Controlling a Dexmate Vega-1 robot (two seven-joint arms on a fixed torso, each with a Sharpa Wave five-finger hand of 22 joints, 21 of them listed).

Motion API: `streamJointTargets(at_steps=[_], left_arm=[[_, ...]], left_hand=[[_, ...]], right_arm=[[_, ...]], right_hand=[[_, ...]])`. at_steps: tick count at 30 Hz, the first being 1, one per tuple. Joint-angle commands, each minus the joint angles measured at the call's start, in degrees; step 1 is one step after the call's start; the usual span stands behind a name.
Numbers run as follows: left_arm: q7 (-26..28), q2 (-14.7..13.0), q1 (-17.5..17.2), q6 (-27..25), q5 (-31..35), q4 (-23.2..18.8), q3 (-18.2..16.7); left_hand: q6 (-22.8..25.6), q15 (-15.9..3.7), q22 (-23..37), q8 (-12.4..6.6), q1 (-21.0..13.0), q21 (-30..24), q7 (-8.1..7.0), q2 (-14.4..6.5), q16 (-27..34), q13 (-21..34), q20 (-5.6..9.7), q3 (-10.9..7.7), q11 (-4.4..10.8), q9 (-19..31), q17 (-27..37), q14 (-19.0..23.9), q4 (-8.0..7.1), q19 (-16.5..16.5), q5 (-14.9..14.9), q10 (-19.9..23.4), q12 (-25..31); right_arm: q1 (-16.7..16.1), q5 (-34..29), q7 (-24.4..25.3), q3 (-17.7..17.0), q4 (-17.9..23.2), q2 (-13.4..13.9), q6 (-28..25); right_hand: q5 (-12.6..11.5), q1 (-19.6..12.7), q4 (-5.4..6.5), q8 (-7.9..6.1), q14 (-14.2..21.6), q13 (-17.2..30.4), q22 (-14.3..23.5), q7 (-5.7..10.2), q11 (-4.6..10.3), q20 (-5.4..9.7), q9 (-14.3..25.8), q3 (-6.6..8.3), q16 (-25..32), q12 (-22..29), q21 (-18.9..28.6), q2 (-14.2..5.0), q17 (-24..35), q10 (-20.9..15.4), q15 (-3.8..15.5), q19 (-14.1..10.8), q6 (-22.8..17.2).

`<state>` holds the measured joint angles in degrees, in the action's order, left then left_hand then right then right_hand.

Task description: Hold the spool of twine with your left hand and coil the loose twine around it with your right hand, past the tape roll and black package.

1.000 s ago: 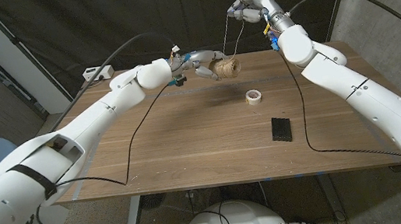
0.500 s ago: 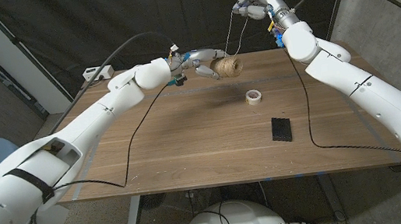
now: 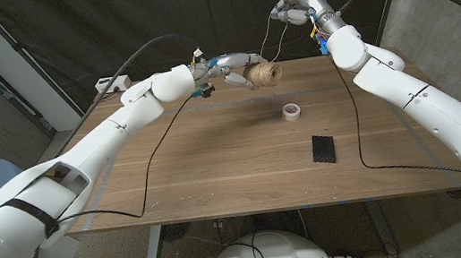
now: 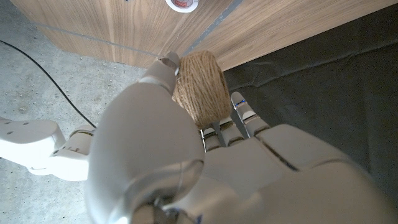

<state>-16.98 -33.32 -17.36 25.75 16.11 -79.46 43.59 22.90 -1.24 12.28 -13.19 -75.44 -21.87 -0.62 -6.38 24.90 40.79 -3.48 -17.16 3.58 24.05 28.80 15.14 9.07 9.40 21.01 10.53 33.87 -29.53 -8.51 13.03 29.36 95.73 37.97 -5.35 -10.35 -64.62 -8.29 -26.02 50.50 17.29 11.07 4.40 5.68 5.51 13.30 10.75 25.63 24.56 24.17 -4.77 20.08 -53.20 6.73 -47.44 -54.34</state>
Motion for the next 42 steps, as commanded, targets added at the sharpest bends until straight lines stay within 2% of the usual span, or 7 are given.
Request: streamJointTargets(at_steps=[1, 30, 42], left_arm=[[-0.53, -0.75, -0.71, 0.61, -0.94, -1.41, -1.55], [0.87, -4.13, -3.09, -1.87, -1.84, -5.56, -5.59], [3.06, -3.71, -2.98, -1.75, -2.08, -5.65, -6.60]], left_hand=[[0.58, 0.20, -0.02, -0.01, 0.17, -0.25, 0.15, -0.59, -0.21, 0.15, 0.06, -0.44, 0.13, 0.28, 0.26, 0.07, -0.21, -0.19, 0.41, 0.57, -0.28], [0.75, 0.22, -0.03, 0.06, 0.24, -0.36, 0.11, -0.57, -0.14, 0.24, 0.00, -0.51, 0.05, 0.30, 0.33, 0.20, -0.16, -0.30, 0.40, 0.69, -0.42], [0.89, 0.27, -0.04, 0.05, 0.09, -0.41, 0.12, -0.53, -0.18, 0.28, -0.02, -0.63, 0.12, 0.32, 0.30, 0.26, -0.01, -0.34, 0.43, 0.74, -0.47]], right_arm=[[0.32, 0.05, -0.37, 0.41, -1.84, 0.22, -0.74], [0.11, 0.79, 0.95, -0.20, -4.82, 1.41, -2.60], [0.48, 1.80, 0.17, 0.97, -6.59, 0.64, -2.62]], right_hand=[[0.14, -0.38, -0.11, -0.03, 0.68, 0.15, 0.19, 0.41, 0.22, 2.78, 0.10, -0.10, -0.13, -0.10, 0.34, -0.04, 0.28, -0.24, 5.93, 0.33, -0.23], [0.16, -0.27, -0.01, 0.04, 0.86, 0.19, 0.15, 0.57, 0.19, 2.84, 0.10, -0.25, -0.48, -0.33, 0.69, -0.05, 0.49, -0.32, 5.85, 0.53, -0.27], [0.16, -0.21, 0.04, 0.10, 0.86, 0.22, 0.13, 0.49, 0.23, 2.80, 0.10, -0.30, -0.68, -0.43, 0.80, -0.07, 0.53, -0.32, 5.85, 0.67, -0.23]])
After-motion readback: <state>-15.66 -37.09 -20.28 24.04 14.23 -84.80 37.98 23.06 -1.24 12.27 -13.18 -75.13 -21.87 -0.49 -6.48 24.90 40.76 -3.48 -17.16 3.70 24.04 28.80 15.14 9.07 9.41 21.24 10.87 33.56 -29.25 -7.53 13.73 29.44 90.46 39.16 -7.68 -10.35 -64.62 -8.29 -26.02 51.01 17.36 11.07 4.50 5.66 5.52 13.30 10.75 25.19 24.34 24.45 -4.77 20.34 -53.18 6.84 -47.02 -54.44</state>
